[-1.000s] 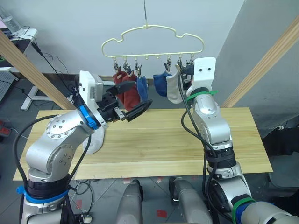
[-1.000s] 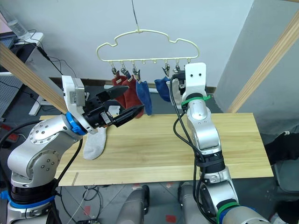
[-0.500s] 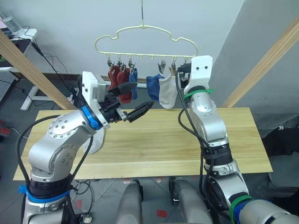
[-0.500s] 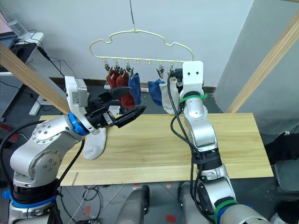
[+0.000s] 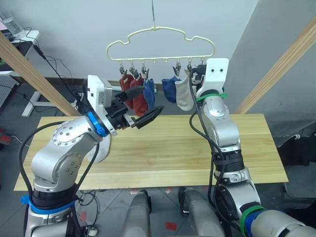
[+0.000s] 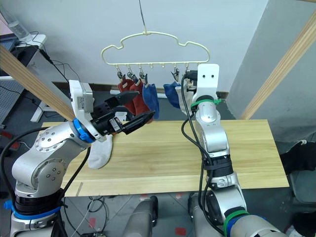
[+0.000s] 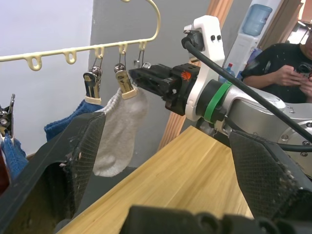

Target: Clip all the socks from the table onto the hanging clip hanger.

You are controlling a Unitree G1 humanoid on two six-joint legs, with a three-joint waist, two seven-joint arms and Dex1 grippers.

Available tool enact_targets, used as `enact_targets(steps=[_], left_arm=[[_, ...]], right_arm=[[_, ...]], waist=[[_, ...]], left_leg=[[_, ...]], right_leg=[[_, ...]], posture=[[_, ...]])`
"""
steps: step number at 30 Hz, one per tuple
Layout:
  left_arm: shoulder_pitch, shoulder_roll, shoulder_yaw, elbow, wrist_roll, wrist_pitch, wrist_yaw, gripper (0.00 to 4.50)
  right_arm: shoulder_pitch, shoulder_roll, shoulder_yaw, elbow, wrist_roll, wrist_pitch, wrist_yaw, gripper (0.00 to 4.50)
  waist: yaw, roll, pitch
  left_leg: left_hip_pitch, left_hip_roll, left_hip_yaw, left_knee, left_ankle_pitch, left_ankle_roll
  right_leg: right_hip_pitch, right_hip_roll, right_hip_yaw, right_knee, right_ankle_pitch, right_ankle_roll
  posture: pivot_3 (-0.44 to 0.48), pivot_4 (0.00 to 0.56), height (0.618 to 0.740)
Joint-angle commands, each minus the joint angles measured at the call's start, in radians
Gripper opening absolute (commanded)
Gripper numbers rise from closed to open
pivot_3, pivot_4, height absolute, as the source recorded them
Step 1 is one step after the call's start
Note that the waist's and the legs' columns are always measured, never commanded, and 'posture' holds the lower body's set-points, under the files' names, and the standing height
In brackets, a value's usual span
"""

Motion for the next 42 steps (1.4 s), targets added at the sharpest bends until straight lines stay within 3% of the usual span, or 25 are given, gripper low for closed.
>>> enact_targets(steps=[1,14,23,28,33,39,42], left_arm=[[-0.012,-0.003,-0.002,-0.035,-0.007,-0.007,0.004,4.5],[-0.009,-0.002,-0.009,-0.036,-0.006,-0.01,0.008,4.5],[0.013,0.0,-0.021,-0.023,0.024,-0.028,-0.013,4.5],[0.021,0.004,-0.022,-0.025,0.021,-0.022,-0.02,4.5],[0.053,0.023,-0.017,-0.01,0.021,-0.015,-0.048,4.5],[0.06,0.02,-0.022,-0.009,0.02,-0.013,-0.054,4.5],[0.079,0.03,-0.016,-0.004,0.034,-0.017,-0.054,4.5]], right_arm=[[-0.025,0.011,0.0,-0.022,0.002,-0.027,-0.009,0.23],[-0.014,0.011,0.007,-0.051,0.019,0.012,0.036,0.12],[-0.016,-0.092,-0.076,-0.187,0.237,0.273,0.266,0.12],[-0.024,-0.09,-0.145,-0.249,0.364,0.439,0.297,0.12],[-0.113,-0.09,-0.453,-0.242,0.644,0.822,0.277,0.12],[-0.267,-0.075,-0.695,-0.157,0.752,1.116,0.24,0.12],[-0.336,-0.037,-0.805,-0.122,0.775,1.169,0.178,0.12]], waist=[[0.0,0.0,0.0],[0.0,0.0,0.0],[0.001,0.0,0.0],[-0.002,0.0,0.0],[0.0,0.0,0.0],[0.0,0.001,0.0],[-0.004,0.001,0.0]], left_leg=[[0.0,0.0,0.0,0.0,0.0,0.0],[0.0,0.0,0.0,0.0,0.0,0.0],[0.0,0.0,0.0,0.0,0.0,0.0],[0.0,0.0,0.0,0.0,0.0,0.0],[0.0,0.0,0.0,0.0,0.0,0.0],[0.0,-0.001,0.0,0.0,0.0,0.0],[0.0,0.0,0.0,0.0,0.0,0.0]], right_leg=[[0.0,0.0,0.0,0.0,0.0,0.0],[0.0,0.0,0.0,0.0,0.0,-0.001],[0.0,0.0,0.0,0.0,0.001,-0.001],[0.0,0.0,0.0,0.001,0.0,-0.001],[0.0,0.0,0.0,0.001,0.001,-0.002],[0.0,0.0,0.0,0.0,0.0,-0.001],[0.0,0.0,0.0,0.0,0.0,-0.001]], posture=[[0.046,0.315,0.74],[0.049,0.312,0.74],[0.029,0.323,0.74],[0.029,0.323,0.74],[0.012,0.333,0.74],[0.0,0.339,0.74],[-0.002,0.341,0.74]])
